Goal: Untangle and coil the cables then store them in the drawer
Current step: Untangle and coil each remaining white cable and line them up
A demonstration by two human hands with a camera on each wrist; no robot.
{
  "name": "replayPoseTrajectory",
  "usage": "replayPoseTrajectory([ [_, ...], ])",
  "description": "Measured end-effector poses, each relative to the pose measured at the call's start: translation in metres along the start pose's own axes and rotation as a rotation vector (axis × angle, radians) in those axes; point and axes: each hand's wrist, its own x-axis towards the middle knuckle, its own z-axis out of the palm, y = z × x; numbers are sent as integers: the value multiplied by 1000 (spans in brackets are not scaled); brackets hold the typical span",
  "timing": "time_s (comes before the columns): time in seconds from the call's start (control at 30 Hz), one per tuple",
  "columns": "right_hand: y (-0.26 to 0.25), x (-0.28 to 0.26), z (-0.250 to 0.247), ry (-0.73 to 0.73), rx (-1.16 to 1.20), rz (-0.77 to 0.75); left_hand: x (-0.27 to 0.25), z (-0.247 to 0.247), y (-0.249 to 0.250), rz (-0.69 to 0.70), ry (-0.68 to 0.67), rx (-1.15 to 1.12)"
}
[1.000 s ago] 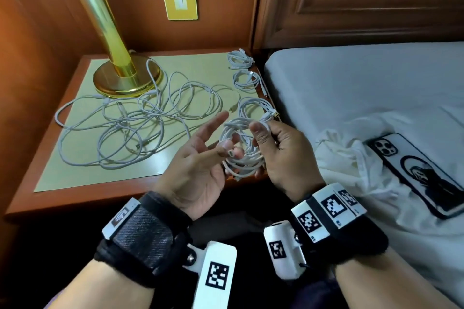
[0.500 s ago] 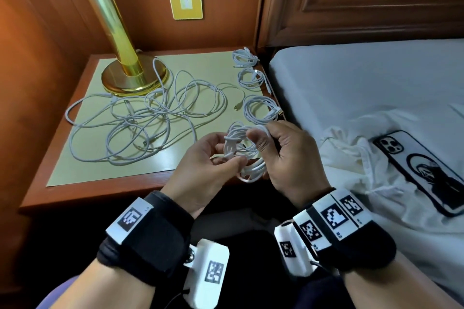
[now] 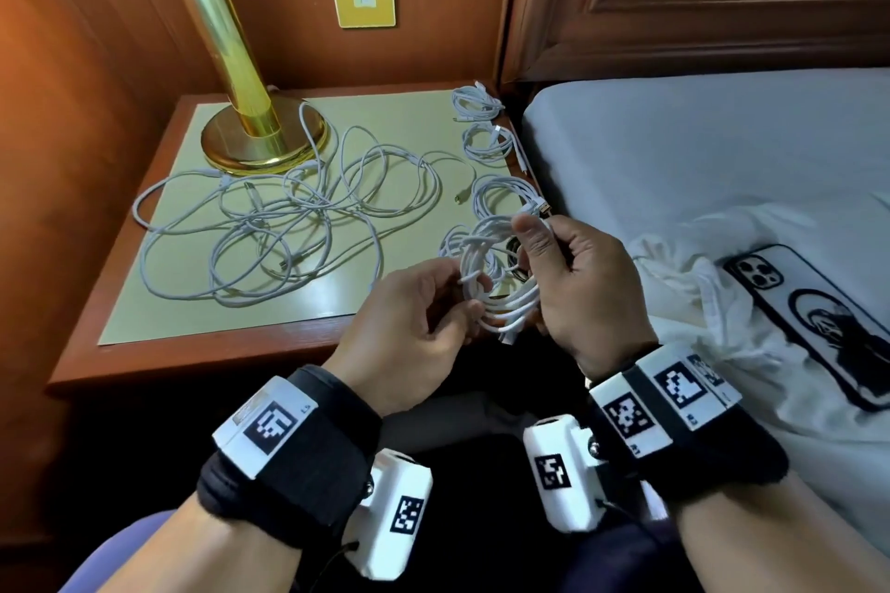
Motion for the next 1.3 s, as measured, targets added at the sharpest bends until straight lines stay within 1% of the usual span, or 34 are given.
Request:
replayPoseTrajectory([
  [0.03, 0, 1, -1, -39, 82, 82, -1, 0, 1, 26, -17, 0],
  [0.1, 0, 2, -3, -131, 346, 264, -2, -2, 5, 82, -61, -12],
  [0.17, -2, 3, -4, -253, 598, 455, -3, -7, 7, 122, -98, -12],
  [0.2, -2, 4, -6, -313, 669, 523, -4, -7, 8, 136, -110, -9],
  [0.23, -1, 5, -7, -348, 697, 557, -4, -6, 8, 145, -111, -9],
  [0.3, 3, 8, -7, -331, 677, 549, -2, -2, 5, 134, -83, -12],
  [0.4, 10, 9, -3, -276, 651, 501, 5, 2, -4, 42, 0, -29],
  [0.47, 12, 9, -2, -309, 644, 480, 10, 0, -6, -28, 88, -65],
  [0.53, 13, 8, -3, -337, 582, 436, 11, -2, -6, -82, 132, -108],
  [0.63, 16, 7, -7, -299, 480, 372, 10, -1, -4, -69, 113, -30],
  [0.77, 15, 6, -8, -241, 438, 354, 12, 2, -5, -92, 123, 42],
  [0.83, 15, 7, -8, -231, 426, 347, 13, 2, -4, -114, 126, 16],
  [0.93, 14, 6, -8, -222, 423, 351, 15, 2, -7, -154, 149, -104],
  [1.13, 14, 6, -8, -233, 437, 366, 18, 0, -11, -206, 237, -129],
  [1.2, 13, 6, -8, -241, 420, 378, 17, -1, -10, -192, 244, -75],
  [1.3, 12, 6, -9, -252, 333, 376, 14, -2, -10, -128, 229, 153],
])
